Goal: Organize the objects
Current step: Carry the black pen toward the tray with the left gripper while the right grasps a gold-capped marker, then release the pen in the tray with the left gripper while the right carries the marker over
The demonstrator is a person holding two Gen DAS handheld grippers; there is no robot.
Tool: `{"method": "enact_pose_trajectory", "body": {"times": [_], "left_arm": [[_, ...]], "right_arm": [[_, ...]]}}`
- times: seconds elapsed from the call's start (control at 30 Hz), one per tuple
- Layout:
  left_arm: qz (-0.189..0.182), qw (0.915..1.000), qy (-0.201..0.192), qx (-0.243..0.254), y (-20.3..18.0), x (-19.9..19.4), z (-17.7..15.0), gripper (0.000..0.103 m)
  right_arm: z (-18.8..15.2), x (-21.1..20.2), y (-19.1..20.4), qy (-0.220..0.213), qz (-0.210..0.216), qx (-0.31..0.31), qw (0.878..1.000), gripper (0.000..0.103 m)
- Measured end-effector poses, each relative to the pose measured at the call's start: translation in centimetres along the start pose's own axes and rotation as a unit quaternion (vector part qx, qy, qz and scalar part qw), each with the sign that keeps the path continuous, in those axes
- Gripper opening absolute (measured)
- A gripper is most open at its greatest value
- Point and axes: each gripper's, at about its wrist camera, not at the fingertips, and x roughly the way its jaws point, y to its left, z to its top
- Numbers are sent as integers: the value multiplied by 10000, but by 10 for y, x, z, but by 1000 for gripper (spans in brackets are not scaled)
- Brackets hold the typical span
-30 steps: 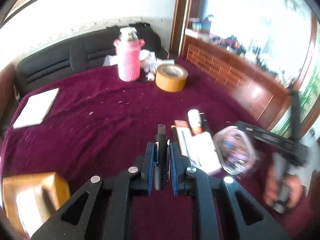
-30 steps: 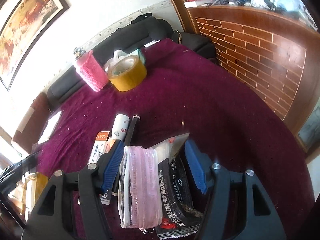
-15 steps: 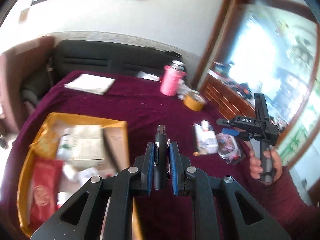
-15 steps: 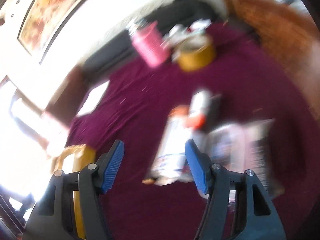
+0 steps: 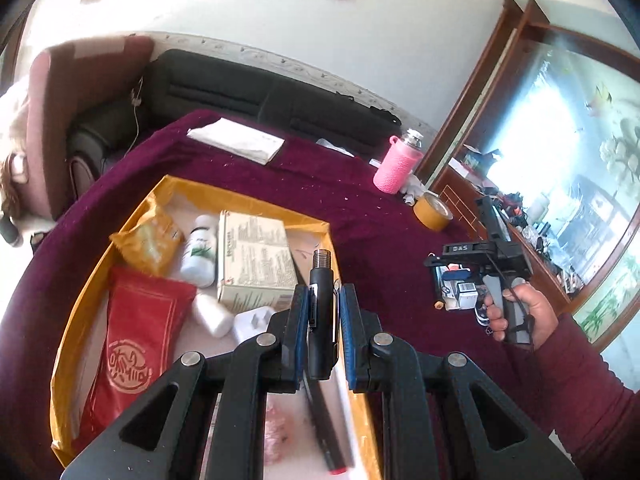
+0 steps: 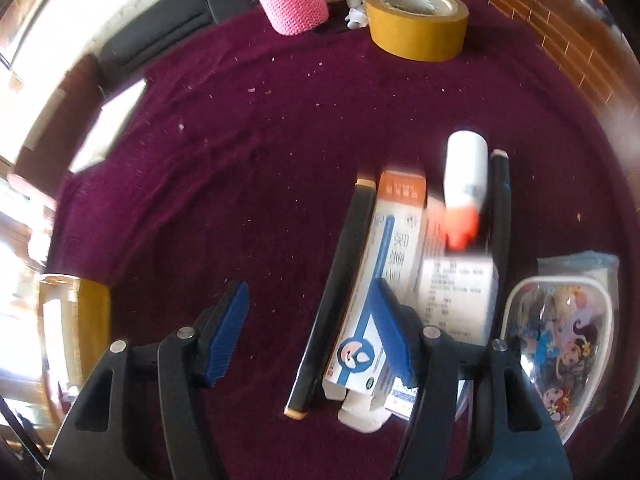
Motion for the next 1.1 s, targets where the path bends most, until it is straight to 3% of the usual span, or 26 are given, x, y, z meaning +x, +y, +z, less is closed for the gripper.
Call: {"method": "enact_pose_trajectory", "body": {"times": [0.07,0.13,0.2,0.33,0.43,0.47,0.63,0.77,0.87,1.1], "left_arm": [[-18,10000,5,-44,5,-1,-3,13],[-38,10000,18,-66,8,-3,-5,12],[-32,10000,21,-81,12,-4,-6,13],[13,9999,38,-147,20,-6,-7,13],[59,9998,31,-198,26,-9,-10,12],[78,9997,38,-221,29,-10,-11,12],[211,9994,29,-280,34,-17,-15,13],[339,9990,9,-301,38,-28,-19,13],[497,9982,3,-334,43,-37,-22,13],[929,9945,253,-421,57,-40,-30,13]], "right_arm": [[7,4,11,0,-145,-128,9998,56],[7,7,18,83,-31,-223,9997,39],[3,17,25,285,66,-294,9991,34],[2,21,33,81,-607,-486,9969,26],[-10,16,33,-25,-737,-521,9959,12],[-16,13,32,-67,-714,-519,9961,12],[-45,-5,14,-339,55,-197,9992,12],[-66,-31,7,-434,941,-38,9946,12],[-81,-52,19,-407,1545,-84,9871,12],[-128,-86,74,-201,2521,-633,9654,13]]}}
